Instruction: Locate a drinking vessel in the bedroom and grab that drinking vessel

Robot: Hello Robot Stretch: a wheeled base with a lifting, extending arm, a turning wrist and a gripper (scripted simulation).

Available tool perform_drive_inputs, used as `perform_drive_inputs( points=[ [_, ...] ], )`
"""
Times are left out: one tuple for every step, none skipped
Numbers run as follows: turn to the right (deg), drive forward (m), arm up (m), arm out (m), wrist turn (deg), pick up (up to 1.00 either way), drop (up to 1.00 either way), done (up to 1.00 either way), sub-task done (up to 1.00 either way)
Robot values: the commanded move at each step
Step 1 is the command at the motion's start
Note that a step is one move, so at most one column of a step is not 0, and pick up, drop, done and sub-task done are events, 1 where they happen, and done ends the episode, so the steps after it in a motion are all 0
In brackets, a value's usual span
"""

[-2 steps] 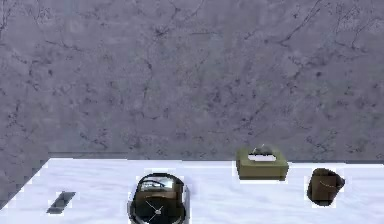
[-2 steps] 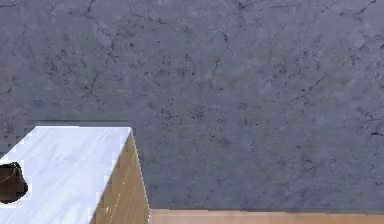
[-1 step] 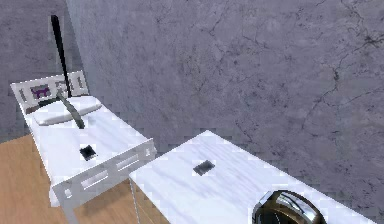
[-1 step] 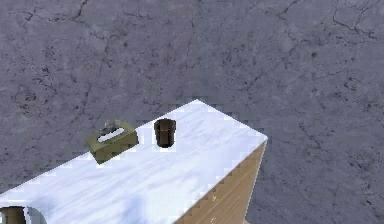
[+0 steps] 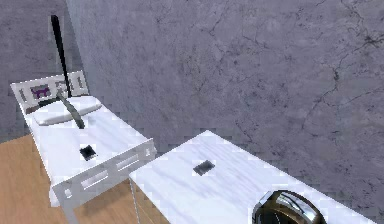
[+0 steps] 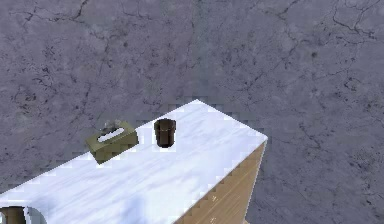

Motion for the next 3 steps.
perform_drive_inputs(
  points=[
    [0.0,0.0,0.38,0.0,0.0,0.0,0.0,0.0,0.0],
    [0.0,0.0,0.0,0.36,0.0,0.0,0.0,0.0,0.0],
    [0.0,0.0,0.0,0.0,45.0,0.0,0.0,0.0,0.0]
  ],
)
